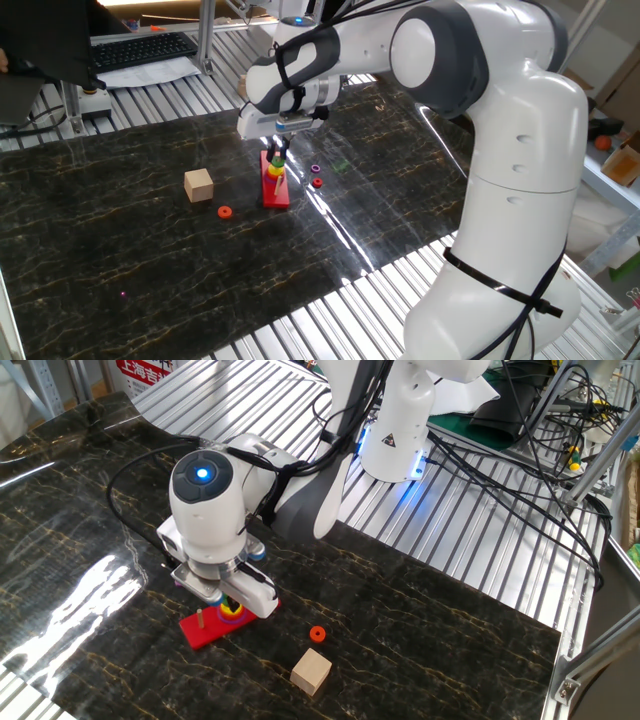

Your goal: Take out one Hanoi block and throw it aside

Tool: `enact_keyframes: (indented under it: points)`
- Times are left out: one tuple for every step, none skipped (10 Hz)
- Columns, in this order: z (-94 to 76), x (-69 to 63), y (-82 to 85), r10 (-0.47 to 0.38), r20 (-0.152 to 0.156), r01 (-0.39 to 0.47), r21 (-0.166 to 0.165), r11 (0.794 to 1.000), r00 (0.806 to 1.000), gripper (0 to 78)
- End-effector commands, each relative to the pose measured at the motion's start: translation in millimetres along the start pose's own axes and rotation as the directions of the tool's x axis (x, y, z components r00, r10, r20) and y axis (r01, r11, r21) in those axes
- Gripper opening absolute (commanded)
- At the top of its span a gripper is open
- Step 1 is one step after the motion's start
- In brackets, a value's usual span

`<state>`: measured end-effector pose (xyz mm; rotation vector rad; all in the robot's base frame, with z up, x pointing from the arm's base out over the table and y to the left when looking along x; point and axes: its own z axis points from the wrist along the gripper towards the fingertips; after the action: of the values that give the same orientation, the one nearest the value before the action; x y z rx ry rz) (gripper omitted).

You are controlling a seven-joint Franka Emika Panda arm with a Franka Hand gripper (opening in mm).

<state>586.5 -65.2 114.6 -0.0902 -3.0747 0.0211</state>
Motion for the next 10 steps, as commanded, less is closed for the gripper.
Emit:
enact_keyframes:
  points:
    - [-8.0, -1.7, 0.1, -0.002, -0.001, 0.002, 0.004, 1.000, 1.000, 2.4]
    - [-11.1, -1.5, 0.1, -0.002, -0.003, 0.002, 0.005, 1.000, 1.000, 2.4]
    - [-14.3, -1.5, 0.0, -0.002, -0.007, 0.002, 0.007, 1.000, 1.000, 2.4]
    - [-17.1, -1.5, -0.1, -0.001, -0.009, 0.001, 0.008, 1.000, 1.000, 2.4]
    - [-18.4, -1.4, -0.1, -0.001, -0.010, 0.001, 0.008, 1.000, 1.000, 2.4]
    - [-21.9, -1.0, -0.3, 0.000, -0.012, 0.000, 0.009, 1.000, 1.000, 2.4]
    - [-25.4, -0.6, -0.6, 0.000, -0.017, 0.000, 0.009, 1.000, 1.000, 2.4]
    - [-27.3, -0.4, -0.8, 0.000, -0.020, 0.000, 0.009, 1.000, 1.000, 2.4]
    - [-28.3, -0.2, -0.8, 0.000, -0.020, 0.000, 0.008, 1.000, 1.000, 2.4]
    - [-28.6, -0.1, -0.6, -0.001, -0.020, 0.001, 0.007, 1.000, 1.000, 2.4]
